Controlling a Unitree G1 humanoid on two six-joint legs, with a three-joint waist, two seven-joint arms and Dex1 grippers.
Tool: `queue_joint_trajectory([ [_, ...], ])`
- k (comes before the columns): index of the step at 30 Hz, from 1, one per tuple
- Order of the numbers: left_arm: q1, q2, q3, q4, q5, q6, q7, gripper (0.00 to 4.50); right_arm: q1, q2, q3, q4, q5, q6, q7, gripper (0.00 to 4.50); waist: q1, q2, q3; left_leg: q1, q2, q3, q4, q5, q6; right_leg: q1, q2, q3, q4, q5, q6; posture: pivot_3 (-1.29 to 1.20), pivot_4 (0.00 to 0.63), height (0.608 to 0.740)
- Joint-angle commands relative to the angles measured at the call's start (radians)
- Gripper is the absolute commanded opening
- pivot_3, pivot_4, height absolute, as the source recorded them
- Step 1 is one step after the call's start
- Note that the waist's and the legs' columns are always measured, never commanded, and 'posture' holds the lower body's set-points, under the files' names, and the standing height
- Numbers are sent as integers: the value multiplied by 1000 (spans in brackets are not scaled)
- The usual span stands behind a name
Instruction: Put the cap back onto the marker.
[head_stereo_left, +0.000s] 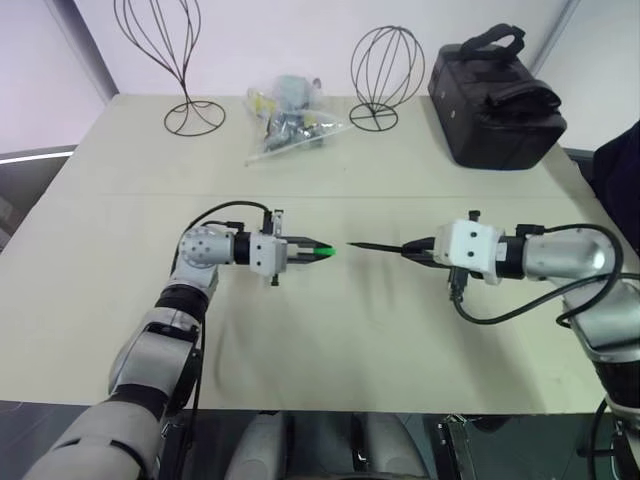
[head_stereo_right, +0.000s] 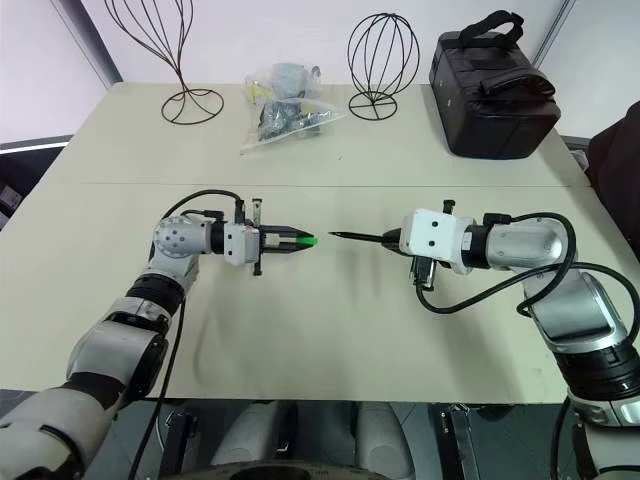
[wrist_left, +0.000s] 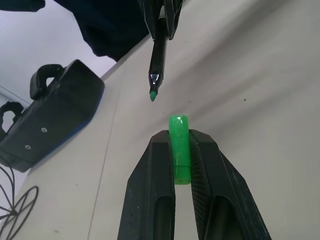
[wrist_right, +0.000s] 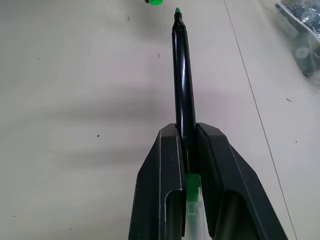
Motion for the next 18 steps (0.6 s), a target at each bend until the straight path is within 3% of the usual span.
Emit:
queue_joint_trajectory([
  [1, -30, -1, 0, 1, 19, -18, 37, 0, -24, -10, -11, -42, 15, 1, -1, 57, 0, 0, 0, 0, 0, 0, 0, 0, 0, 0, 0, 0, 0, 0, 0, 0, 150, 740],
  [18, -50, -14, -3, 19, 50, -33, 102, 0, -22, 3, 4, -67, 26, 28, -9, 57, 0, 0, 0, 0, 0, 0, 0, 0, 0, 0, 0, 0, 0, 0, 0, 0, 150, 740],
])
